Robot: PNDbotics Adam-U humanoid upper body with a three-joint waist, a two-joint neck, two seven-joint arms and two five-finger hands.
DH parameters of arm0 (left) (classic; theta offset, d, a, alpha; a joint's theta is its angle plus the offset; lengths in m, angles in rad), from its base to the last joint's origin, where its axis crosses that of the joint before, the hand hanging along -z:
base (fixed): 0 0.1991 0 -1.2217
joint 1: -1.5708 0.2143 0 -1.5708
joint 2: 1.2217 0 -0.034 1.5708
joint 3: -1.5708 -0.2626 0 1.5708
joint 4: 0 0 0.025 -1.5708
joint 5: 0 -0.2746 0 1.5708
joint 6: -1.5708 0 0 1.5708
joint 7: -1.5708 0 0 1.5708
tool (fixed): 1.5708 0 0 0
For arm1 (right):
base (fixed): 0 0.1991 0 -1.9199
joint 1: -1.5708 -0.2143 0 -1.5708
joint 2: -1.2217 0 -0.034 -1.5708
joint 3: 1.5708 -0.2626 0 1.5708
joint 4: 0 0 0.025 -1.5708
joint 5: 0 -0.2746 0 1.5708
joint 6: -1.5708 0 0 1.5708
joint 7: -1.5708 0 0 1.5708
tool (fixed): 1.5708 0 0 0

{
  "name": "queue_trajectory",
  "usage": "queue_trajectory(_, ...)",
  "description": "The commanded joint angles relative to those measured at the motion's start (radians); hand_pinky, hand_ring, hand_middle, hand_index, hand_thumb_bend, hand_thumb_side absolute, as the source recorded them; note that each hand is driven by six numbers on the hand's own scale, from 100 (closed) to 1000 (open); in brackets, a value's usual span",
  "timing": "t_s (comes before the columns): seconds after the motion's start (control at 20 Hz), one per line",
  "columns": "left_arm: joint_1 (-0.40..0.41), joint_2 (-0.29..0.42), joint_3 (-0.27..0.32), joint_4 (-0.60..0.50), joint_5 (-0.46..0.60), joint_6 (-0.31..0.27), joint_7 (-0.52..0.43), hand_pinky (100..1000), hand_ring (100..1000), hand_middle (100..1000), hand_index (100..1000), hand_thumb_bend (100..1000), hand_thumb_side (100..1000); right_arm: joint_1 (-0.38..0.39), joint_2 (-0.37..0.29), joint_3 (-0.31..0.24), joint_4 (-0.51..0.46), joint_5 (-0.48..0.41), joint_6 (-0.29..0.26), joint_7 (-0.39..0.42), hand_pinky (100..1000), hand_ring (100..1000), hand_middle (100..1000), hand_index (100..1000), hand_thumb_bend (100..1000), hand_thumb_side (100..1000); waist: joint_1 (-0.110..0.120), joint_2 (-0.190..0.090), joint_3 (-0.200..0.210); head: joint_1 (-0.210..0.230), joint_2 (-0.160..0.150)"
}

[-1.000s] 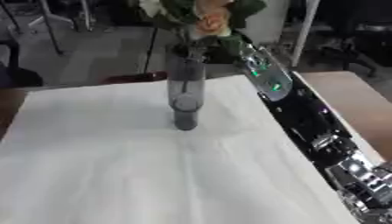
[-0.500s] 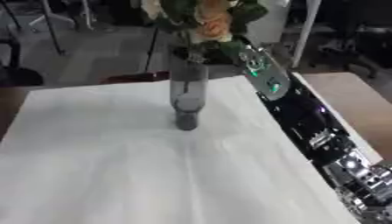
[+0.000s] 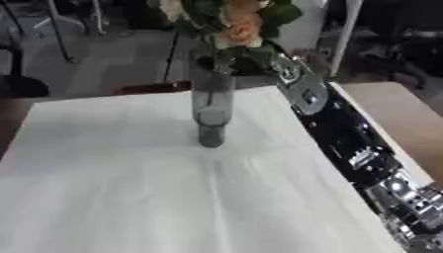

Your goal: Arrange flowers into the vase.

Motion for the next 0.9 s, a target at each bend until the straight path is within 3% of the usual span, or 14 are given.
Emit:
queue_trajectory(0.05, -0.007, 0.01, 0.008, -0.014, 0.003, -0.002, 0.004, 570, 622, 537, 642, 633, 823, -0.011, -0.041, -0.021, 0.003, 0.01, -0.001, -0.011, 1000, 1000, 987, 1000, 705, 764, -0.006, -0.009, -0.002, -0.001, -0.014)
queue_trajectory(0.45, -0.007, 0.01, 0.011, -0.013, 0.003, -0.002, 0.007, 570, 621, 537, 641, 633, 823, 0.011, -0.065, -0.045, 0.009, -0.016, 0.006, -0.026, 1000, 1000, 984, 1000, 704, 770, -0.001, -0.007, -0.01, 0.001, -0.015)
queue_trajectory(0.9, -0.01, 0.012, 0.02, -0.014, 0.001, -0.006, 0.015, 571, 621, 537, 641, 633, 823, 0.077, -0.13, -0.053, -0.082, -0.086, 0.013, -0.033, 1000, 1000, 982, 1000, 704, 768, -0.003, -0.001, -0.046, 0.02, -0.021)
